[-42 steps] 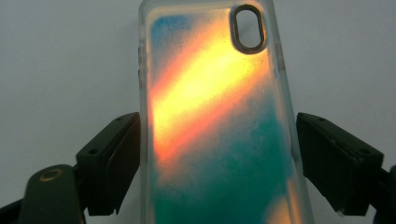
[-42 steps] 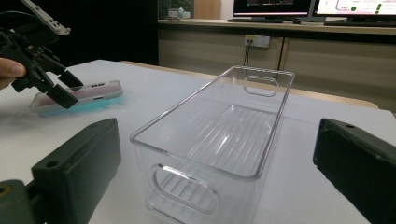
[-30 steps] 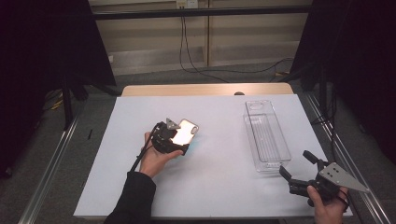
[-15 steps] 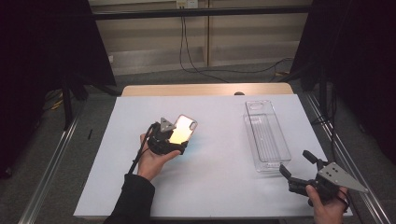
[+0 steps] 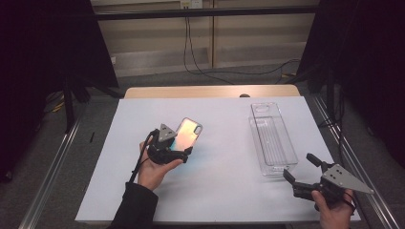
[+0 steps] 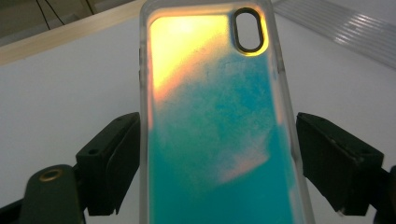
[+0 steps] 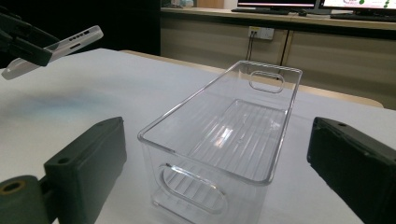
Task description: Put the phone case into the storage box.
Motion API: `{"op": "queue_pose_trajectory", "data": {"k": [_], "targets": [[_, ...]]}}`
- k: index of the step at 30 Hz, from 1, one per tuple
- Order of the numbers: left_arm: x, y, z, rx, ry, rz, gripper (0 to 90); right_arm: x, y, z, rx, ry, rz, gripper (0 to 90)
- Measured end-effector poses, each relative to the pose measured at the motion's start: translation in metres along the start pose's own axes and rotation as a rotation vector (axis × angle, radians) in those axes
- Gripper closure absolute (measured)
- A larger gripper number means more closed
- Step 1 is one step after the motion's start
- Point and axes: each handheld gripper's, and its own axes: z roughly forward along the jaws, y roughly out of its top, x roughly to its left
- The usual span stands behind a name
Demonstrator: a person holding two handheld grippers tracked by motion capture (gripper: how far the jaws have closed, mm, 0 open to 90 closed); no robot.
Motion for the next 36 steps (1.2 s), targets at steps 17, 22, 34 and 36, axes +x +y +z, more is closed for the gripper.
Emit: {"op": "queue_pose_trajectory", "data": {"k": [17, 22, 34, 36], "targets": [[-0.026, -0.012, -0.022, -0.075, -0.021, 0.021, 16.9, 0.010, 0.008, 0.005, 0.084, 0.097, 0.093, 2.7], [-0.038, -0.010, -0.021, -0.081, -0.025, 0.041, 16.9, 0.013, 0.013, 0.006, 0.081, 0.092, 0.125, 1.7], [-0.058, -0.007, -0.015, -0.075, -0.062, 0.082, 16.9, 0.027, 0.022, 0.024, 0.135, 0.128, 0.096, 0.9], [-0.061, -0.006, -0.014, -0.079, -0.063, 0.087, 16.9, 0.030, 0.023, 0.026, 0.139, 0.137, 0.085, 1.0]]}}
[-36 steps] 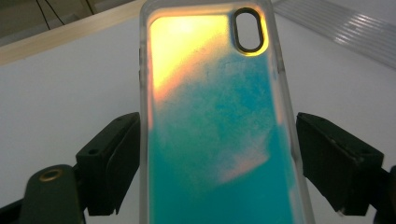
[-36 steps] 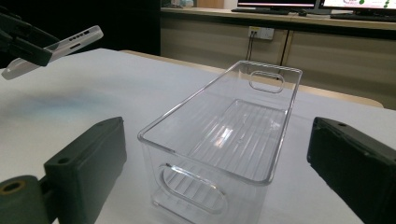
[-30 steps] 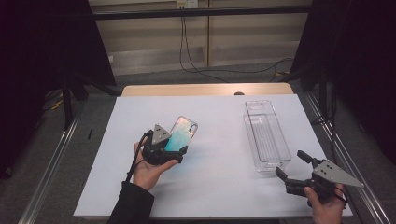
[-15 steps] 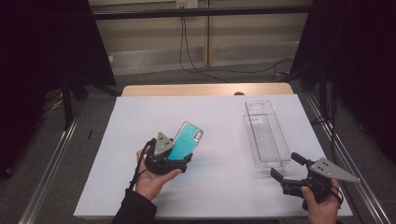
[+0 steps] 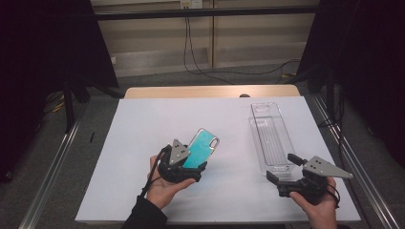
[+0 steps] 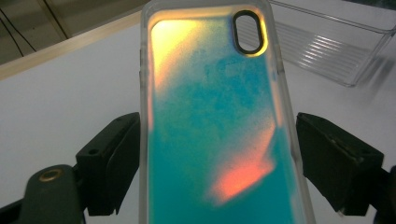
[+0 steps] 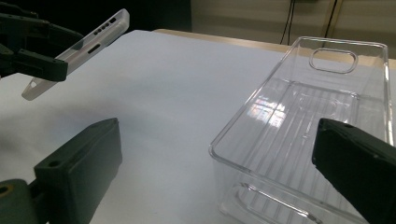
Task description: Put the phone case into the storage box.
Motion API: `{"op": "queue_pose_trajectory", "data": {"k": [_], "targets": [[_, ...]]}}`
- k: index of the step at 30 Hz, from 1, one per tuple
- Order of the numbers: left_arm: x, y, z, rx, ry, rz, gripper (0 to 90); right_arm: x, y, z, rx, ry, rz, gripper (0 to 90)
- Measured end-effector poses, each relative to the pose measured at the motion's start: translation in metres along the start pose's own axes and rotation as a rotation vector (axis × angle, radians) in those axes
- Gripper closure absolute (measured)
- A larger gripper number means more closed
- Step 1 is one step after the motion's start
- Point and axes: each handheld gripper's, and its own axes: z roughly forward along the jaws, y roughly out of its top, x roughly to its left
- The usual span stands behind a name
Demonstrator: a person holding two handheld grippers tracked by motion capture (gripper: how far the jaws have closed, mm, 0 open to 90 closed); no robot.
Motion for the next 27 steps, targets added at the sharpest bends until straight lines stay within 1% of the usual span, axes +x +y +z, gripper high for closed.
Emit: {"op": "queue_pose_trajectory", "data": {"k": [2, 5, 7, 9, 10, 12, 13, 16, 18, 21, 23, 24, 25, 27], "targets": [[-0.002, 0.001, 0.002, 0.000, 0.000, 0.005, 16.9, 0.002, 0.001, 0.003, 0.002, 0.004, -0.001, 1.1], [-0.004, 0.002, 0.004, -0.003, 0.004, 0.011, 16.9, 0.006, 0.003, 0.007, 0.003, 0.026, -0.002, 2.7], [-0.006, 0.003, 0.004, -0.008, 0.004, 0.011, 16.9, 0.009, 0.005, 0.011, -0.009, 0.041, -0.001, 2.9], [-0.008, 0.004, 0.004, -0.013, 0.003, 0.015, 16.9, 0.010, 0.007, 0.012, -0.015, 0.054, -0.011, 3.8], [-0.009, 0.004, 0.005, -0.014, 0.001, 0.017, 16.9, 0.012, 0.007, 0.014, -0.023, 0.053, -0.011, 4.1], [-0.012, 0.005, 0.006, -0.018, 0.004, 0.030, 16.9, 0.013, 0.008, 0.016, -0.020, 0.067, -0.003, 7.7], [-0.014, 0.006, 0.007, -0.016, 0.002, 0.034, 16.9, 0.015, 0.009, 0.017, -0.015, 0.074, -0.009, 7.5], [-0.017, 0.007, 0.008, -0.014, -0.003, 0.042, 16.9, 0.016, 0.012, 0.020, -0.004, 0.071, -0.022, 7.9], [-0.020, 0.008, 0.007, -0.019, -0.001, 0.056, 16.9, 0.017, 0.014, 0.021, -0.008, 0.064, -0.012, 8.2], [-0.021, 0.009, 0.007, -0.026, 0.001, 0.052, 16.9, 0.018, 0.015, 0.022, 0.005, 0.062, -0.026, 9.3], [-0.021, 0.009, 0.008, -0.022, 0.001, 0.059, 16.9, 0.019, 0.017, 0.024, 0.013, 0.071, -0.033, 13.0], [-0.022, 0.009, 0.008, -0.020, 0.001, 0.060, 16.9, 0.020, 0.018, 0.025, 0.023, 0.075, -0.045, 16.0], [-0.022, 0.009, 0.009, -0.022, -0.001, 0.058, 16.9, 0.021, 0.020, 0.026, 0.051, 0.084, -0.048, 17.0], [-0.024, 0.010, 0.011, -0.018, 0.002, 0.069, 16.9, 0.022, 0.024, 0.029, 0.076, 0.106, -0.030, 16.5]]}}
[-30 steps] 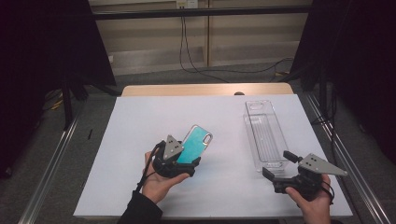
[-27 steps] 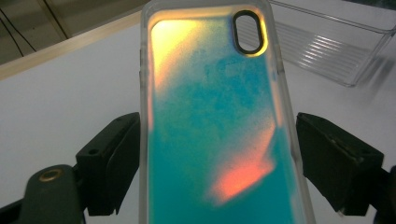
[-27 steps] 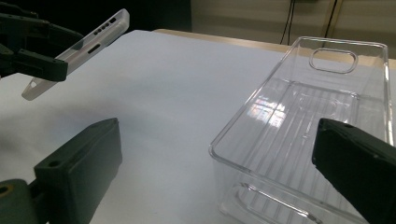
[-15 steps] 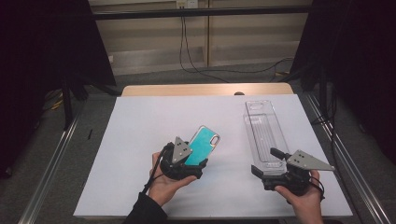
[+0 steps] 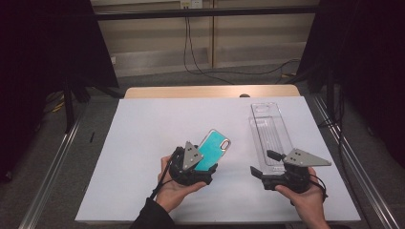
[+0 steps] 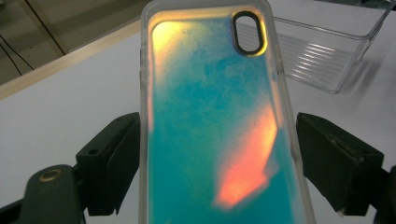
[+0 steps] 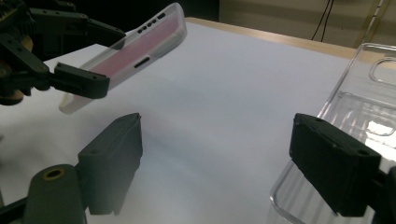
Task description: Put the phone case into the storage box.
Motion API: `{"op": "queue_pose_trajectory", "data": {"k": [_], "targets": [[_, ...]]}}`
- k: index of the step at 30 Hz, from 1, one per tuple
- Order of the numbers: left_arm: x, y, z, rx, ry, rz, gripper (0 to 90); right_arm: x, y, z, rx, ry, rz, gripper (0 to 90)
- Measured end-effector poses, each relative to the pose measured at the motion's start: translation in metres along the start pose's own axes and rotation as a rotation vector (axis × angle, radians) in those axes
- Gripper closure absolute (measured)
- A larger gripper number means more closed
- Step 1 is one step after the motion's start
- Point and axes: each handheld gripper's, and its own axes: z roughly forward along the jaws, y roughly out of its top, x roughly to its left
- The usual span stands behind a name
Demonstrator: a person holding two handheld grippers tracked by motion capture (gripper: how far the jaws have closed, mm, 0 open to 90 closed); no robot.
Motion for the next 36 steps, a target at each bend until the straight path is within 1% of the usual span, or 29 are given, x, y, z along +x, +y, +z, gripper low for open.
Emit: {"op": "queue_pose_trajectory", "data": {"k": [1, 2, 4, 5, 7, 8, 9, 11, 13, 15, 16, 19, 21, 22, 26, 29, 31, 32, 33, 35, 36], "targets": [[-0.001, 0.000, 0.001, -0.002, -0.004, 0.002, 16.9, 0.000, 0.002, 0.001, 0.013, 0.008, 0.011, 16.5], [-0.002, 0.001, 0.002, -0.001, -0.006, 0.003, 16.9, 0.001, 0.004, 0.003, 0.033, 0.017, 0.011, 16.5], [-0.004, 0.001, 0.004, 0.001, -0.001, 0.012, 16.9, 0.001, 0.006, 0.006, 0.034, 0.013, 0.005, 16.5], [-0.006, 0.002, 0.005, 0.000, -0.006, 0.013, 16.9, 0.002, 0.007, 0.007, 0.042, 0.009, 0.003, 16.5], [-0.008, 0.002, 0.008, 0.002, -0.004, 0.025, 16.9, 0.001, 0.009, 0.010, 0.052, 0.016, 0.004, 16.5], [-0.009, 0.003, 0.008, 0.000, -0.002, 0.027, 16.9, 0.001, 0.010, 0.012, 0.064, 0.014, 0.013, 16.6], [-0.011, 0.004, 0.009, 0.001, -0.001, 0.033, 16.9, 0.000, 0.011, 0.013, 0.072, 0.019, 0.017, 16.9], [-0.012, 0.005, 0.012, 0.000, 0.002, 0.042, 16.9, 0.000, 0.013, 0.015, 0.093, 0.036, 0.019, 21.0], [-0.013, 0.005, 0.014, -0.001, 0.000, 0.040, 16.9, 0.000, 0.015, 0.017, 0.114, 0.040, 0.027, 21.1], [-0.014, 0.006, 0.016, -0.001, 0.003, 0.048, 16.9, 0.000, 0.017, 0.018, 0.117, 0.039, 0.035, 21.1], [-0.015, 0.006, 0.017, -0.002, 0.002, 0.049, 16.9, 0.000, 0.018, 0.018, 0.121, 0.036, 0.030, 21.1], [-0.016, 0.007, 0.019, -0.004, 0.004, 0.051, 16.9, -0.001, 0.021, 0.020, 0.134, 0.045, 0.041, 21.6], [-0.017, 0.007, 0.020, -0.007, 0.006, 0.053, 16.9, -0.002, 0.022, 0.021, 0.140, 0.049, 0.038, 21.7], [-0.017, 0.007, 0.020, -0.006, 0.008, 0.057, 16.9, -0.003, 0.023, 0.022, 0.145, 0.053, 0.048, 21.7], [-0.019, 0.007, 0.022, -0.005, 0.010, 0.058, 16.9, -0.005, 0.025, 0.025, 0.161, 0.048, 0.056, 19.4], [-0.021, 0.007, 0.023, 0.000, 0.010, 0.071, 16.9, -0.006, 0.026, 0.029, 0.174, 0.045, 0.074, 17.7], [-0.023, 0.007, 0.023, -0.001, 0.013, 0.073, 16.9, -0.007, 0.026, 0.031, 0.185, 0.029, 0.083, 15.1], [-0.023, 0.007, 0.023, 0.000, 0.015, 0.075, 16.9, -0.007, 0.027, 0.032, 0.190, 0.018, 0.088, 11.6], [-0.023, 0.007, 0.023, 0.006, 0.016, 0.090, 16.9, -0.007, 0.027, 0.033, 0.194, 0.010, 0.089, 10.1], [-0.024, 0.007, 0.024, 0.004, 0.016, 0.089, 16.9, -0.008, 0.027, 0.035, 0.209, 0.020, 0.093, 10.0], [-0.025, 0.007, 0.024, 0.009, 0.016, 0.094, 16.9, -0.007, 0.027, 0.036, 0.221, 0.022, 0.101, 8.2]]}}
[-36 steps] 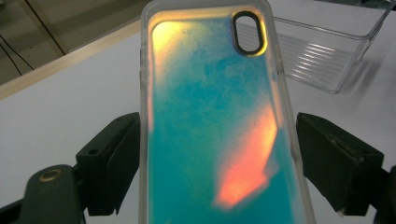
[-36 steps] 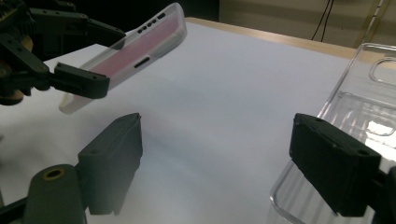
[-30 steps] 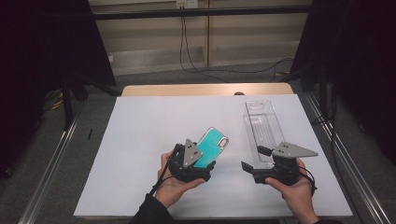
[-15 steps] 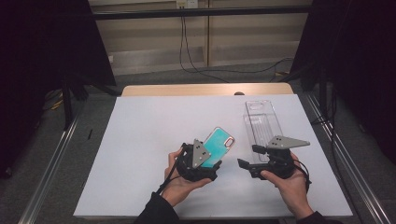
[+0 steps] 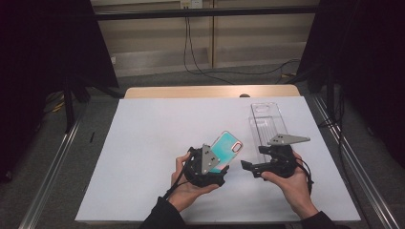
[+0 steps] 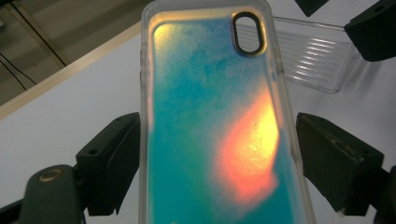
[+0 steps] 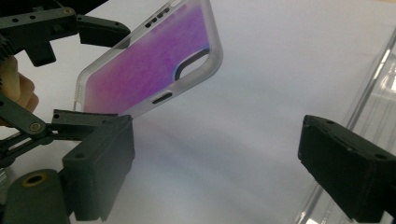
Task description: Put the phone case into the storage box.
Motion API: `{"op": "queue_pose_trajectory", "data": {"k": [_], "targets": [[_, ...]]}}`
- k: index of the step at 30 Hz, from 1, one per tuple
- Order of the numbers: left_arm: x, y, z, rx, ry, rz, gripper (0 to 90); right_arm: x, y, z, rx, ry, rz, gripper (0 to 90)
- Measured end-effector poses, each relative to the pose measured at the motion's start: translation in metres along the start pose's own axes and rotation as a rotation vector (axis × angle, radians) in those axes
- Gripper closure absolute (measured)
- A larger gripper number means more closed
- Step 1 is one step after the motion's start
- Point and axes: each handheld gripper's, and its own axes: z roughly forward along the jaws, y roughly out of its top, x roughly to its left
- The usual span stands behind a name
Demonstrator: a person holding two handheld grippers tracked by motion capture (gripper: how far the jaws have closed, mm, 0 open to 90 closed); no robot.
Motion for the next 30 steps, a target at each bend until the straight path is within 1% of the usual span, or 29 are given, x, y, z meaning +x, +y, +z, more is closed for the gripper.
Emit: {"op": "queue_pose_trajectory", "data": {"k": [1, 4, 5, 6, 8, 9, 11, 12, 16, 18, 19, 21, 22, 24, 28, 30], "targets": [[0.000, 0.000, 0.001, 0.000, 0.003, 0.002, 16.9, 0.000, 0.001, 0.001, 0.007, -0.002, 0.010, 8.2], [-0.002, -0.001, 0.003, -0.001, 0.006, -0.001, 16.9, 0.000, 0.001, 0.002, 0.020, 0.016, 0.030, 11.4], [-0.002, -0.001, 0.003, 0.002, 0.005, 0.006, 16.9, 0.000, 0.002, 0.003, 0.024, 0.020, 0.031, 16.5], [-0.002, -0.002, 0.004, 0.002, 0.008, 0.005, 16.9, 0.000, 0.003, 0.003, 0.022, 0.035, 0.034, 20.7], [-0.003, -0.002, 0.004, 0.000, 0.013, 0.006, 16.9, 0.000, 0.005, 0.003, 0.028, 0.043, 0.054, 25.9], [-0.003, -0.002, 0.005, 0.001, 0.014, 0.011, 16.9, -0.001, 0.006, 0.004, 0.030, 0.045, 0.058, 26.4], [-0.004, -0.002, 0.005, -0.004, 0.014, 0.007, 16.9, -0.001, 0.008, 0.006, 0.039, 0.044, 0.065, 30.8], [-0.005, -0.002, 0.006, 0.001, 0.015, 0.020, 16.9, -0.001, 0.009, 0.007, 0.039, 0.048, 0.072, 32.5], [-0.006, -0.003, 0.007, -0.004, 0.019, 0.022, 16.9, 0.001, 0.013, 0.012, 0.054, 0.055, 0.087, 38.8], [-0.007, -0.004, 0.007, -0.001, 0.021, 0.021, 16.9, 0.002, 0.014, 0.014, 0.061, 0.052, 0.086, 36.6], [-0.007, -0.004, 0.007, -0.004, 0.023, 0.020, 16.9, 0.002, 0.015, 0.015, 0.066, 0.050, 0.085, 37.8], [-0.008, -0.004, 0.007, -0.002, 0.024, 0.024, 16.9, 0.001, 0.015, 0.017, 0.069, 0.057, 0.097, 41.5], [-0.008, -0.004, 0.007, -0.004, 0.027, 0.026, 16.9, 0.000, 0.016, 0.017, 0.069, 0.054, 0.105, 41.9], [-0.008, -0.004, 0.007, -0.005, 0.026, 0.027, 16.9, -0.001, 0.016, 0.017, 0.072, 0.065, 0.121, 45.0], [-0.008, -0.004, 0.007, -0.006, 0.026, 0.026, 16.9, -0.005, 0.016, 0.017, 0.079, 0.078, 0.156, 47.8], [-0.008, -0.004, 0.007, -0.004, 0.030, 0.030, 16.9, -0.006, 0.017, 0.017, 0.074, 0.090, 0.175, 51.4]]}}
